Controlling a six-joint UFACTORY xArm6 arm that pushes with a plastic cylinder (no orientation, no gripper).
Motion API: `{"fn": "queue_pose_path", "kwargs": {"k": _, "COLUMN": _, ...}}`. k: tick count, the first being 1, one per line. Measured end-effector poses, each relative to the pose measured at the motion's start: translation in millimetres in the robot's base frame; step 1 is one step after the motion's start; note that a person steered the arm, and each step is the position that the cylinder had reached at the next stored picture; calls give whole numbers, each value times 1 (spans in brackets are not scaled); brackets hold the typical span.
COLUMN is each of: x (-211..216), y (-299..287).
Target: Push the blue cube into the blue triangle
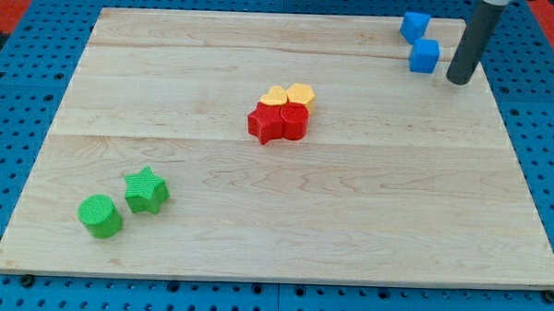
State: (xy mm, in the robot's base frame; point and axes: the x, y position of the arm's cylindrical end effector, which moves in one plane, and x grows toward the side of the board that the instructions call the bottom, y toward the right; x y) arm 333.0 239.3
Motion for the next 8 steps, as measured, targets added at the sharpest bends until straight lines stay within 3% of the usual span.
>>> {"fn": "queue_pose_path", "kwargs": {"k": 3, "x": -47, "y": -21}}
{"fn": "queue_pose_path", "kwargs": {"k": 6, "x": -64, "y": -40}}
{"fn": "queue_pose_path", "kwargs": {"k": 8, "x": -41, "y": -47}}
